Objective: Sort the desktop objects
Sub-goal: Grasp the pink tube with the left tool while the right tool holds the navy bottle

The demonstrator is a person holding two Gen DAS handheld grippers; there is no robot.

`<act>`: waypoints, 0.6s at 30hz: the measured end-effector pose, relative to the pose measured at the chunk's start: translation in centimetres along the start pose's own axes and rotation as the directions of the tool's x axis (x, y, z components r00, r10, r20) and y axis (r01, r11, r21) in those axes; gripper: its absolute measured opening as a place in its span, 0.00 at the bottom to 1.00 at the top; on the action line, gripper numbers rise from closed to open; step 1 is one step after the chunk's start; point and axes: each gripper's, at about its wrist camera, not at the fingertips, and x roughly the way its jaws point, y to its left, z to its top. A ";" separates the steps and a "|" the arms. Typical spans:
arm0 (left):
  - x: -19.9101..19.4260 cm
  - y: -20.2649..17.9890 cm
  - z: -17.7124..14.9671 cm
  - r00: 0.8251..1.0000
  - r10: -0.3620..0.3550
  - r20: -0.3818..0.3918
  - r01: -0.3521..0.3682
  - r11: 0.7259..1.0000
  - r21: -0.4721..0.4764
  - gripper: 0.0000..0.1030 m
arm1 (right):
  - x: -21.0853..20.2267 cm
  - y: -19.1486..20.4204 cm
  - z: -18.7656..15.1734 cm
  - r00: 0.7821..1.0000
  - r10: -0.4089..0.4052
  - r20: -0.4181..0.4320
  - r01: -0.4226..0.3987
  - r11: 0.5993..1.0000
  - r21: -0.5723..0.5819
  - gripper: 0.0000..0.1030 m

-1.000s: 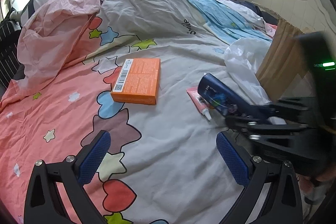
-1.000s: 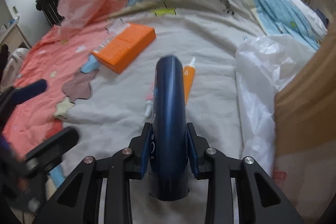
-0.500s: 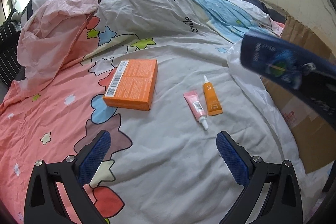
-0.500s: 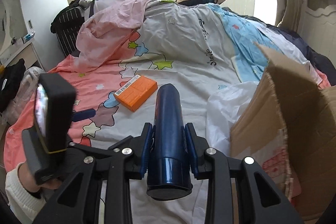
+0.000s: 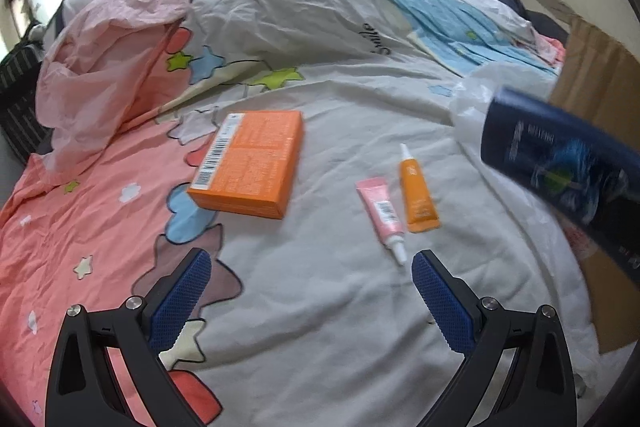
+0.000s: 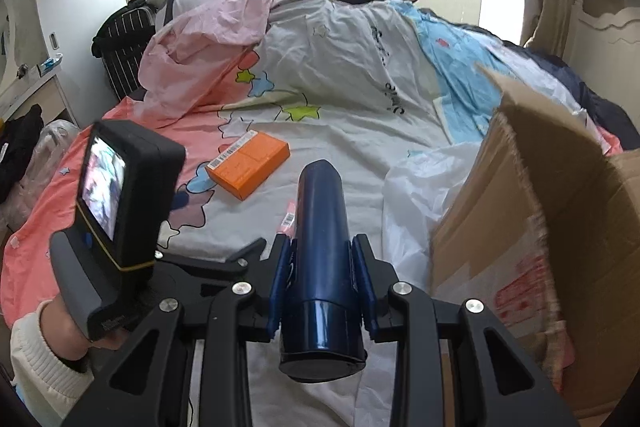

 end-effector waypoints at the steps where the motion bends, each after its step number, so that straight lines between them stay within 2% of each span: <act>1: 0.1 0.2 0.0 1.000 0.008 0.000 -0.008 1.000 -0.007 1.00 | 0.4 0.2 -0.1 1.000 -0.008 0.000 0.008 1.000 -0.002 0.28; 8: 1.3 1.2 0.3 0.999 0.044 -0.005 -0.044 0.998 -0.036 1.00 | 4.9 1.2 -0.3 0.998 -0.006 -0.060 0.005 1.000 -0.021 0.28; 13: 2.1 1.1 0.6 0.998 0.057 -0.005 -0.057 0.998 -0.041 1.00 | 7.6 -0.9 0.0 0.997 -0.038 -0.073 0.041 0.999 0.035 0.28; 18: 3.0 0.6 1.0 0.998 0.063 -0.001 -0.063 0.997 -0.042 1.00 | 9.5 -3.0 -0.6 0.993 -0.008 -0.118 0.017 0.997 0.080 0.28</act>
